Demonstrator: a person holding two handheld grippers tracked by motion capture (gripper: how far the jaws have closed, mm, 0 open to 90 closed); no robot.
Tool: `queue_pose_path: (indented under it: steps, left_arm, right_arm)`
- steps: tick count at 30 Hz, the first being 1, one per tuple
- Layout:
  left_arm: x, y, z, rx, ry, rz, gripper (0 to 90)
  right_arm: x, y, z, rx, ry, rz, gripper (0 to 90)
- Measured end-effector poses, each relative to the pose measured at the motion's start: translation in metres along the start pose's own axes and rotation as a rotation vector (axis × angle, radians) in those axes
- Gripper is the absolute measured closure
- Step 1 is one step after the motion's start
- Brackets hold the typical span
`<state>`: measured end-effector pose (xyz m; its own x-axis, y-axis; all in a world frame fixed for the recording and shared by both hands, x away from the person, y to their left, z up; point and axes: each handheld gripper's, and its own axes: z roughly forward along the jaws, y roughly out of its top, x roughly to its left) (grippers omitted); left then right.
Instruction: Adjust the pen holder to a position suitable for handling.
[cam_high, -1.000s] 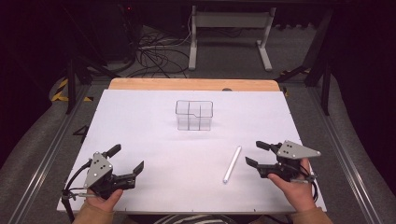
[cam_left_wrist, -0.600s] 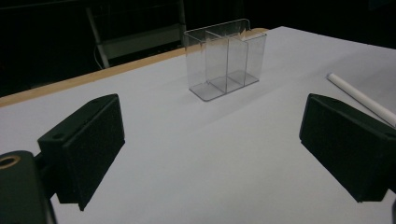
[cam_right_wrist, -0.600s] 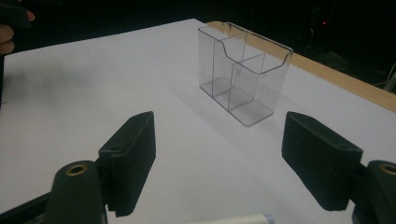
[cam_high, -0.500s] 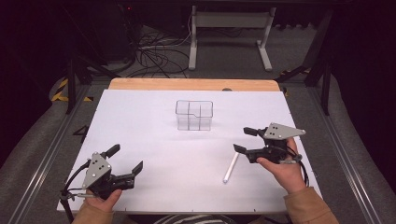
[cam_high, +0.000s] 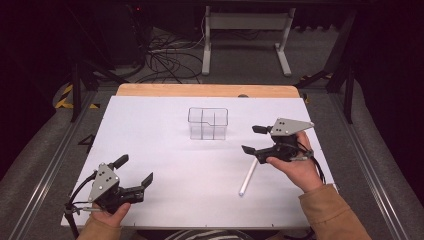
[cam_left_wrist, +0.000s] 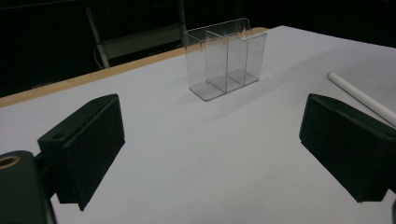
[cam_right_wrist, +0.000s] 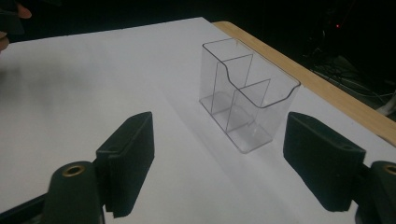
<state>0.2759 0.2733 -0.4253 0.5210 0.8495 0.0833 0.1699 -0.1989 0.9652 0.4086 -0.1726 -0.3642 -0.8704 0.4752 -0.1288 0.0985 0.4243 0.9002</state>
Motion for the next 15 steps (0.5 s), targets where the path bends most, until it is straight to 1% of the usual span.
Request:
queue_pose_path:
  steps: [2,4,8,11,15]
  left_arm:
    - [0.000,0.000,0.000,-0.002,-0.001,0.000,7.5]
    - [0.000,0.000,0.000,-0.002,0.000,-0.002,7.5]
    - [0.001,0.000,-0.001,-0.002,0.001,-0.001,7.5]
    - [0.001,-0.001,-0.001,-0.001,0.004,-0.002,7.5]
    - [0.002,-0.001,-0.003,-0.004,0.010,-0.005,7.5]
  right_arm:
    - [-0.001,0.002,0.001,0.003,0.003,-0.004,25.5]
    - [-0.003,0.009,0.005,0.015,0.020,-0.016,25.5]
    - [-0.006,0.016,0.011,0.028,0.037,-0.026,25.4]
    - [-0.007,0.019,0.015,0.032,0.044,-0.032,25.4]
    - [-0.009,0.026,0.023,0.052,0.047,-0.056,25.4]
